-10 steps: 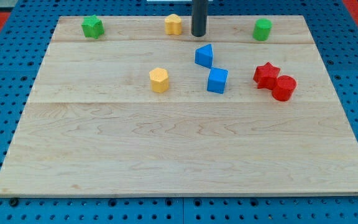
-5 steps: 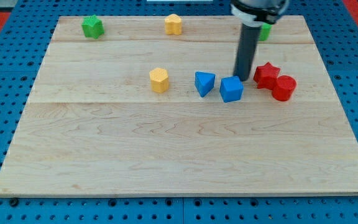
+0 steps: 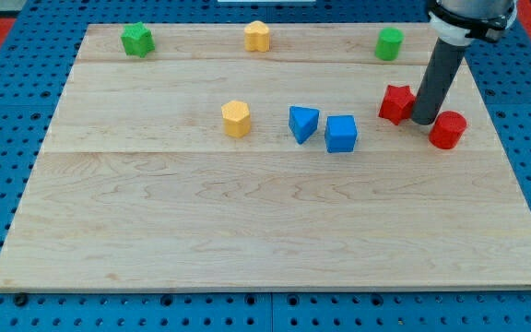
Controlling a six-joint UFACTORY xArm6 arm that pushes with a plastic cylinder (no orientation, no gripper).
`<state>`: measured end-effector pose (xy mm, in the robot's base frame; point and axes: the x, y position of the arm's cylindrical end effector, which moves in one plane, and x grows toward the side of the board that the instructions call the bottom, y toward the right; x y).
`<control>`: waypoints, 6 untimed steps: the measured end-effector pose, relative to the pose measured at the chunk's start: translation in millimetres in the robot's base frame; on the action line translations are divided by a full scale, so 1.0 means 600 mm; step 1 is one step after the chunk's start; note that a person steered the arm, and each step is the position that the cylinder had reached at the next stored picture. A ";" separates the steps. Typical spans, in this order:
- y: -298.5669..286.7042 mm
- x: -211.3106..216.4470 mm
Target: Move the red star to the center left side of the board
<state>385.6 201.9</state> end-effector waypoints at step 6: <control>-0.228 -0.084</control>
<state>335.3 65.0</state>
